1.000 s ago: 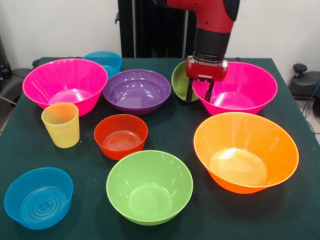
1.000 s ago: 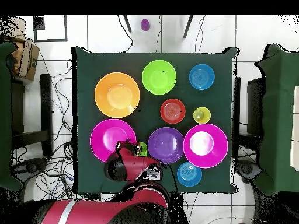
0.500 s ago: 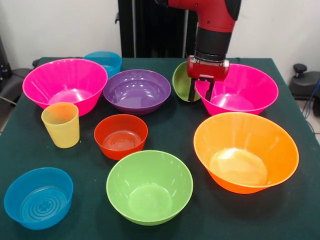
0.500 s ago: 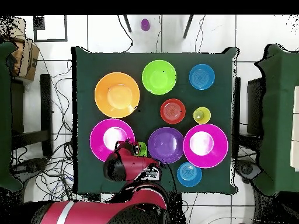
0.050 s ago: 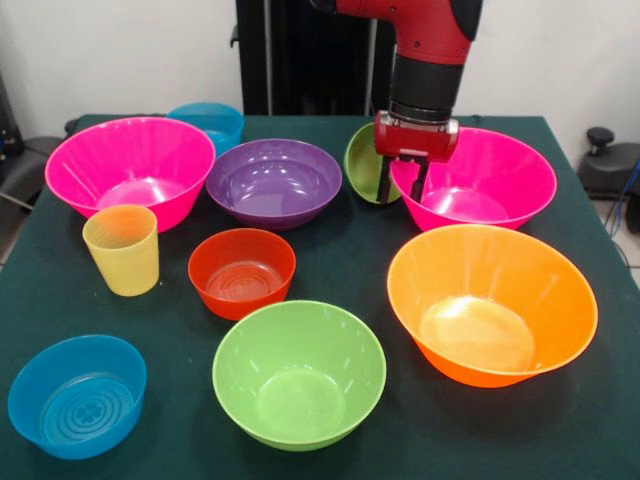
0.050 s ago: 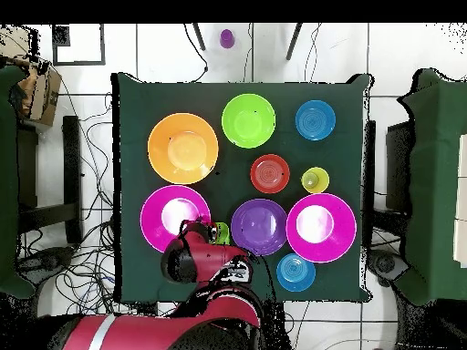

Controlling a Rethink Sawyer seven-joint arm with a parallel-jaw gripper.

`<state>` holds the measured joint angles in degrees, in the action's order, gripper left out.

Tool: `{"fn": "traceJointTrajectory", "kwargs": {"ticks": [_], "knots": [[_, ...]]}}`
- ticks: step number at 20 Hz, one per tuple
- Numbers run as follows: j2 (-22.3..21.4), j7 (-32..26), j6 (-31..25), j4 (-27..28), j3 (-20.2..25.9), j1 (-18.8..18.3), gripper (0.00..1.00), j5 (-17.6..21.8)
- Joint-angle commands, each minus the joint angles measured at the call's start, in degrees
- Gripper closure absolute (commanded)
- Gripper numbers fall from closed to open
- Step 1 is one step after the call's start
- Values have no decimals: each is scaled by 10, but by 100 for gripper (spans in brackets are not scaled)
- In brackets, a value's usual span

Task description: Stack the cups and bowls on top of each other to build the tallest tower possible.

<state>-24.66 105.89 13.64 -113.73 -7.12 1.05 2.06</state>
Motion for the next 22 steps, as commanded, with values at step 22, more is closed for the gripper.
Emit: {"fn": "traceJointTrajectory", "kwargs": {"ticks": [22], "knots": [[-149,111,-217,-36,16,59,100,-59]]}}
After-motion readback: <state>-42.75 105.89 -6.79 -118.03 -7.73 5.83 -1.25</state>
